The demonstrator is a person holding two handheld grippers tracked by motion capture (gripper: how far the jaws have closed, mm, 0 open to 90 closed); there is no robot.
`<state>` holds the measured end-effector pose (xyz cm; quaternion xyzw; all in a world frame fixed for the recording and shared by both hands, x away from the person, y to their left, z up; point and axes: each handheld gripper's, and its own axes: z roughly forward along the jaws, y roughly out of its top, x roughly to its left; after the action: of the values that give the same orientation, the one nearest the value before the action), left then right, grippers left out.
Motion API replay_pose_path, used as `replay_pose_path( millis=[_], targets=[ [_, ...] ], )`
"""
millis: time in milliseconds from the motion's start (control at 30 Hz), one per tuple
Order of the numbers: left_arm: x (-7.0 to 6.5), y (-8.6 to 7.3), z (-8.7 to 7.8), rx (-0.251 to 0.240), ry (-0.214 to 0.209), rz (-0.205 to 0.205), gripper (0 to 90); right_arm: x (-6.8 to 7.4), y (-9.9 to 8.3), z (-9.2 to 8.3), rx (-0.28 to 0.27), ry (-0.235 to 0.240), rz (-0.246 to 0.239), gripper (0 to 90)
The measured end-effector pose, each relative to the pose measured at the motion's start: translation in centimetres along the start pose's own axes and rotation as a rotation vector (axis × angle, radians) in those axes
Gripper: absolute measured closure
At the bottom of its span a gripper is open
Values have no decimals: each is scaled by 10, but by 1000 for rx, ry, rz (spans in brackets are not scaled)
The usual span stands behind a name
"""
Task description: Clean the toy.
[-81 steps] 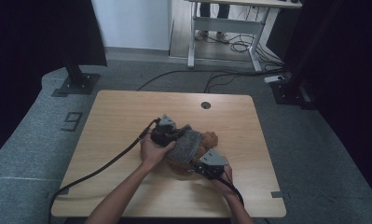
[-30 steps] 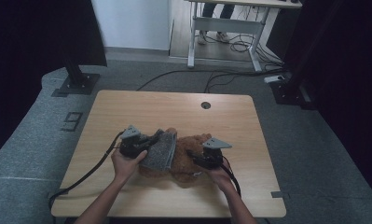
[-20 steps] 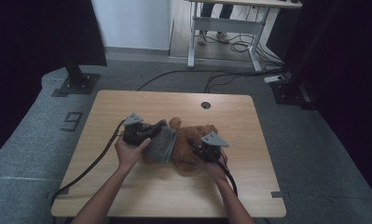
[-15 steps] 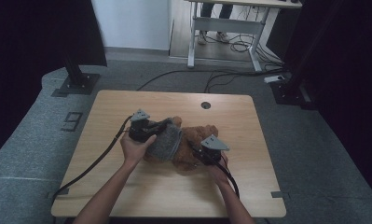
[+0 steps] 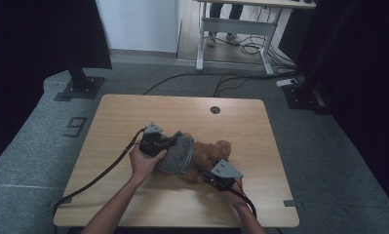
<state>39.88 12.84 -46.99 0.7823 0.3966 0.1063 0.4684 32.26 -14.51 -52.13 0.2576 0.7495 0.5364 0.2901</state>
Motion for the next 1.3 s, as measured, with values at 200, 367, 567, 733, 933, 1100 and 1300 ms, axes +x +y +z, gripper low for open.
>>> replay_pose_path(
  millis=[200, 367, 567, 733, 933, 1100, 1300],
  targets=[
    [0, -19, -9, -38, -34, -16, 871, -3, 8, -13, 26, 45, 156, 295],
    [-3, -26, -16, -56, -48, -7, 872, -15, 10, -18, 90, 61, 241, 141],
    [-7, -34, -20, -73, -49, -6, 873, -14, 2, 3, 165, 129, 254, 198],
    [-10, -30, -27, -75, -79, -17, 870, -7, -2, 4, 160, 107, 183, 407],
    [-27, 9, -26, -84, -113, 7, 863, -3, -5, 3, 142, 48, 131, 482],
    [-54, 45, -1, -77, -146, 45, 863, 1, -4, 6, 137, 15, 89, 485],
    [-79, 58, 42, 5, -84, 111, 856, 9, -2, 4, 133, -8, 34, 484]
  ],
)
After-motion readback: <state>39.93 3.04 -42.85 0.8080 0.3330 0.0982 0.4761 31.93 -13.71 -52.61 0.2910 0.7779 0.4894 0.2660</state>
